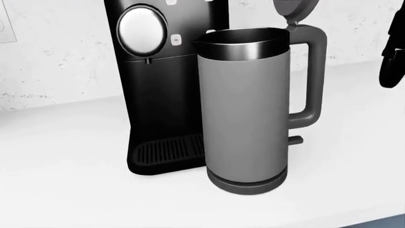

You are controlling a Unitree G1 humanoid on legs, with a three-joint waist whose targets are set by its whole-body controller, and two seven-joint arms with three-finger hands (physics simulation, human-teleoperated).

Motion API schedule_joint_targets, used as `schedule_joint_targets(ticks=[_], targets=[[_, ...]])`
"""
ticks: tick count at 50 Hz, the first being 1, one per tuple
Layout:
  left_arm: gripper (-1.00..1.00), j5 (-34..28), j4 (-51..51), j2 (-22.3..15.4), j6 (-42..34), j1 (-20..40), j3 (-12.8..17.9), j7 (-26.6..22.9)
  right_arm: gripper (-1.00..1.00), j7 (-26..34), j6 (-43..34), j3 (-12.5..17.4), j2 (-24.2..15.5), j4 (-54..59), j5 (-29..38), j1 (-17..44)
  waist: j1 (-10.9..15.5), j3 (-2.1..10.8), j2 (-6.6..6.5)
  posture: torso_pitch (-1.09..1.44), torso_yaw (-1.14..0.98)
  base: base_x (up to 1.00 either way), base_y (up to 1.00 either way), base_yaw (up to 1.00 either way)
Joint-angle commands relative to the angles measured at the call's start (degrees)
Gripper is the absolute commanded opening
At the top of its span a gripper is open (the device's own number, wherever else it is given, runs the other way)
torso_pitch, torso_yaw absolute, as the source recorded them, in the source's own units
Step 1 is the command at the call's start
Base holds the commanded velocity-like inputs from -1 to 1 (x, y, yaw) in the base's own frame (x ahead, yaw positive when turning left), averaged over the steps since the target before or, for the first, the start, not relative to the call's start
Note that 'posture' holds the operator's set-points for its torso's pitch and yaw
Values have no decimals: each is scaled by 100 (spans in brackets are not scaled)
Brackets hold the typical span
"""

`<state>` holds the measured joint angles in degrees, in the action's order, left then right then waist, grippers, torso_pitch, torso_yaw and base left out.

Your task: Close the lid of the electric kettle.

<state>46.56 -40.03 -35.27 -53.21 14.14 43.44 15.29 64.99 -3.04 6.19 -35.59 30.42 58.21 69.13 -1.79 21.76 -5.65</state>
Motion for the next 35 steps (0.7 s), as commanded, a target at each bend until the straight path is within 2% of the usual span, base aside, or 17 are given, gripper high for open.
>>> schedule_joint_targets(ticks=[1, 15, 35], targets=[[100, -7, -59, -99, 146, 108, 35, -13, 100, -220, 77, 12, -19, 3, 30, 254, 2, -11, 10, -67, 0, 0, 0, 0], [100, 107, -68, -166, 89, 128, 119, 38, 100, -568, 247, -81, 35, 660, 225, 534, 14, -10, -2, -67, 0, 0, 0, 0], [100, 63, -25, -157, 178, 95, 68, 15, 100, -931, 352, -192, 101, 1454, 431, 1037, 30, -11, -18, -67, 0, 0, 0, 0]])
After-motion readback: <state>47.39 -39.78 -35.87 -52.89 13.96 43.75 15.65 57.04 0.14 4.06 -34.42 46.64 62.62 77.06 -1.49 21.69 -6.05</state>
